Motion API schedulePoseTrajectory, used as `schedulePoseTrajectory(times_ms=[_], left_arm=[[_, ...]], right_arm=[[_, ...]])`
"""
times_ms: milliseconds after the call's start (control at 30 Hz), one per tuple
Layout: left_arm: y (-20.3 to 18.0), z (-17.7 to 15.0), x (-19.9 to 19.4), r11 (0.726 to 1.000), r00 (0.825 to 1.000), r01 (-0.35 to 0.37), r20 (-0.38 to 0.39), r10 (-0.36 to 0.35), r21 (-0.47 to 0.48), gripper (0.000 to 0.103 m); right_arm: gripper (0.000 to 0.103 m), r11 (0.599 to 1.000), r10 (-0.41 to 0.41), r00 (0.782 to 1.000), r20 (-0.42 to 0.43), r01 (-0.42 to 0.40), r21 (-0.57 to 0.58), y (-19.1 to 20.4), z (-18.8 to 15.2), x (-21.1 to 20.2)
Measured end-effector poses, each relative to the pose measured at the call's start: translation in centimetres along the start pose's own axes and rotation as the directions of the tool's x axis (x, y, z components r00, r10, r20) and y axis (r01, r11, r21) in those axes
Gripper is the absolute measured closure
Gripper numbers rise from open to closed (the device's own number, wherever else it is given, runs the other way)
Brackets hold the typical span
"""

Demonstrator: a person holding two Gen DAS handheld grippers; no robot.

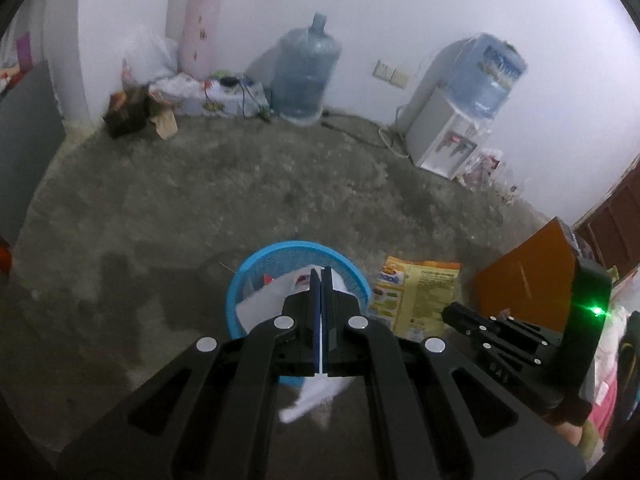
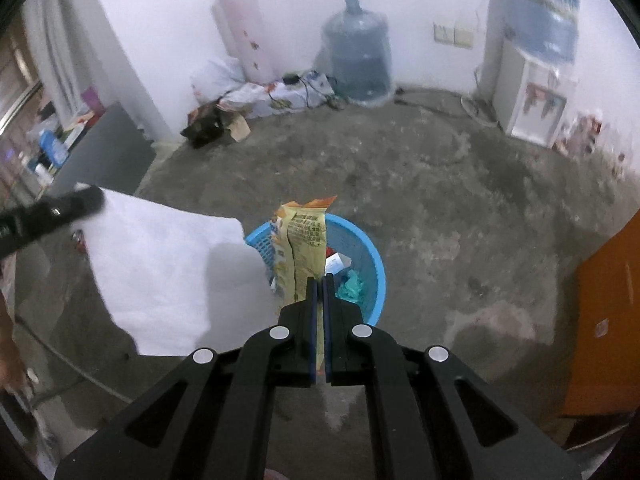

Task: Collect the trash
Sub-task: 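Open both tools over the wastebasket to drop the tissue and snack bag, then move both open tools from the wastebasket back toward the table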

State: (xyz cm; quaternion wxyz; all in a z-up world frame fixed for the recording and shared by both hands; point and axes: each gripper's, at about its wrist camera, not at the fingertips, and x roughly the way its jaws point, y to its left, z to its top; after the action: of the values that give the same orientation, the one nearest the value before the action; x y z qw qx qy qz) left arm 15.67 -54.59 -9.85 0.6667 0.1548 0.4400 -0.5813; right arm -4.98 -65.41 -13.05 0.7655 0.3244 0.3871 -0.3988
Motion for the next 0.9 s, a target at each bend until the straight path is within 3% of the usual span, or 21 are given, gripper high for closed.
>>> schedulePoseTrajectory(times_ms=[100,167,200,233,267,300,367,500,633,767,900], left_arm=[[0.3,0.4,3.8,1.0,0.999,-0.01,-0.041,0.01,-0.009,0.099],[0.5,0.3,5.6,1.0,0.998,-0.018,-0.068,0.018,-0.007,0.067],[0.3,0.5,6.5,1.0,0.997,-0.029,-0.075,0.029,-0.007,0.047],[0.3,0.4,6.9,0.999,0.996,-0.043,-0.077,0.043,-0.006,0.045],[0.3,0.3,7.1,0.998,0.995,-0.056,-0.079,0.055,-0.003,0.045],[0.3,0.3,7.0,0.998,0.995,-0.057,-0.082,0.056,-0.006,0.045],[0.4,0.3,6.5,0.998,0.995,-0.052,-0.088,0.049,-0.025,0.045],[0.5,0.9,2.7,0.999,0.999,-0.04,-0.032,0.039,-0.031,0.039],[0.2,1.4,-2.8,0.998,0.999,-0.048,0.024,0.048,-0.029,0.034],[-0.1,0.5,-11.5,0.998,0.993,-0.066,0.099,0.064,0.013,0.029],[0.6,-2.0,-20.5,0.99,0.981,-0.119,0.166,0.105,0.074,0.024]], right_arm=[[0.1,0.999,0.025,0.999,-0.023,-0.024,0.033,-0.4,0.6,3.0],[0.1,0.997,0.05,0.997,-0.053,-0.047,0.053,-0.6,0.8,5.2],[0.098,0.996,0.065,0.995,-0.073,-0.06,0.065,-0.8,1.0,6.3],[0.097,0.994,0.083,0.99,-0.11,-0.074,0.081,-1.1,1.1,7.7],[0.09,0.993,0.088,0.985,-0.147,-0.074,0.096,-1.3,1.0,8.9],[0.074,0.992,0.082,0.983,-0.164,-0.066,0.104,-1.4,1.0,9.4],[0.066,0.992,0.065,0.984,-0.164,-0.046,0.117,-2.0,0.7,9.9],[0.053,0.988,0.07,0.991,-0.117,-0.053,0.147,-2.5,0.5,8.5],[0.052,0.984,0.082,0.996,-0.042,-0.074,0.162,-2.7,0.9,5.4],[0.05,0.979,0.141,0.989,0.044,-0.146,0.141,-1.6,1.3,1.1],[0.042,0.97,0.233,0.967,0.104,-0.239,0.047,1.2,0.7,-3.2]])
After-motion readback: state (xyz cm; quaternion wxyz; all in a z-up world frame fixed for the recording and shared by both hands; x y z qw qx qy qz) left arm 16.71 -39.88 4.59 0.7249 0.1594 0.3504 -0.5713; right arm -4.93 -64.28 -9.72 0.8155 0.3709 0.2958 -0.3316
